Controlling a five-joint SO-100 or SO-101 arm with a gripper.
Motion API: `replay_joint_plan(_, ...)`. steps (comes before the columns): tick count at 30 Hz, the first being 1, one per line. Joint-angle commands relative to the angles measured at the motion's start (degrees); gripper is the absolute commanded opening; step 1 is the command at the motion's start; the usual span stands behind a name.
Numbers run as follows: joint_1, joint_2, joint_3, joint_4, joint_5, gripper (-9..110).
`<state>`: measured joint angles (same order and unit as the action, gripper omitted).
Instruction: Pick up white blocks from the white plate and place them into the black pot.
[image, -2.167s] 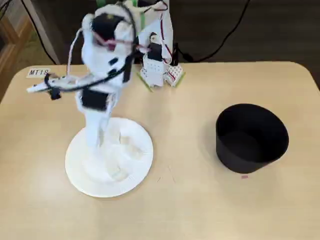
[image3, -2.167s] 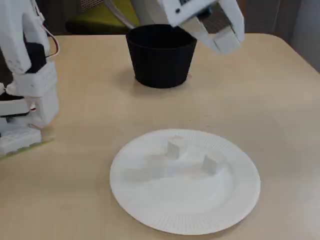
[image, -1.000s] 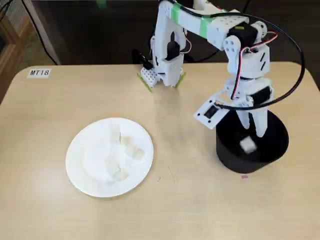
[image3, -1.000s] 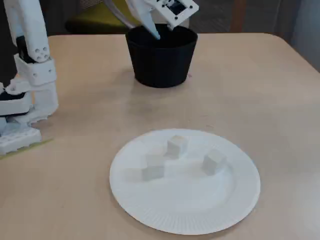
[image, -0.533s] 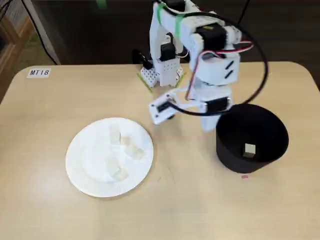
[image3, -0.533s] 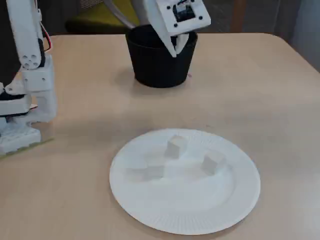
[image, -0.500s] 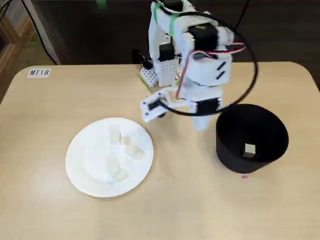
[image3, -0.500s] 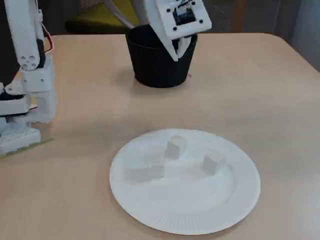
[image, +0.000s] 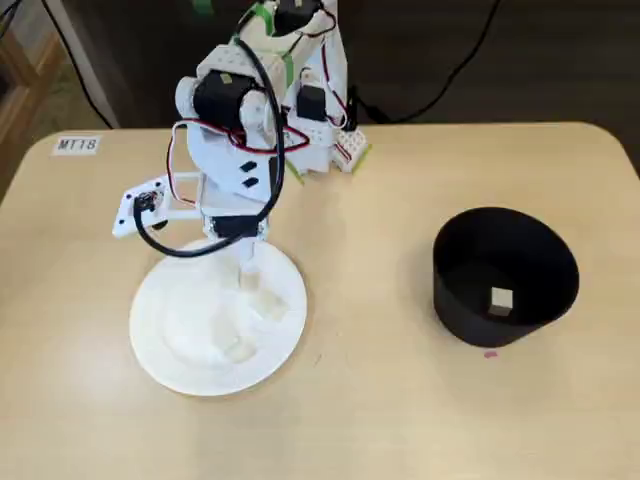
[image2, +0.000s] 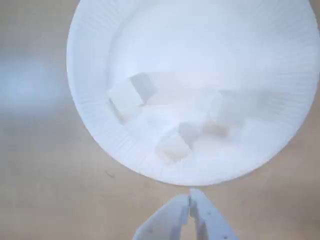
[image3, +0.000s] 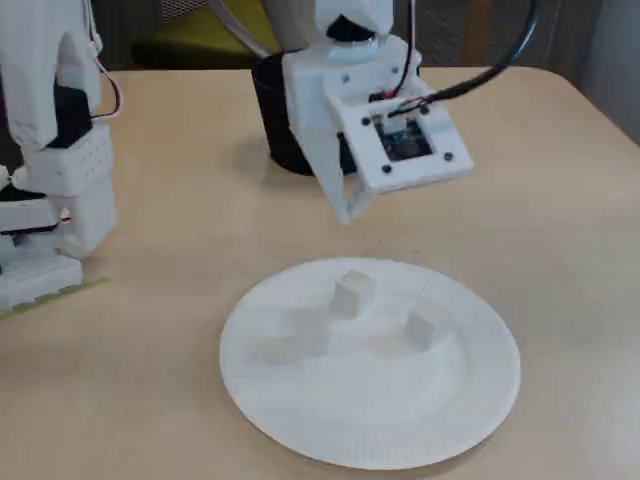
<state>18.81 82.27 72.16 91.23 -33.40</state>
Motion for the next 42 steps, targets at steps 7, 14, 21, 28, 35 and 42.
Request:
replay_joint_plan(7,1.76,-2.02,-2.72,-2.99,-12.04,-2)
replay_joint_plan(14,2.20,-2.90,-3.34,-7.38,-25.49,-2)
replay_joint_plan(21,2.46,-6.86,-3.69,-7.03,-29.27,36)
replay_joint_plan(28,2.81,-9.14,-4.22,-9.84,-29.88,39)
replay_joint_plan(35,3.52,-15.73,-11.43,-9.49,-32.52,32)
replay_joint_plan(42,5.10,-19.78,-14.50,-9.40,-34.98,31)
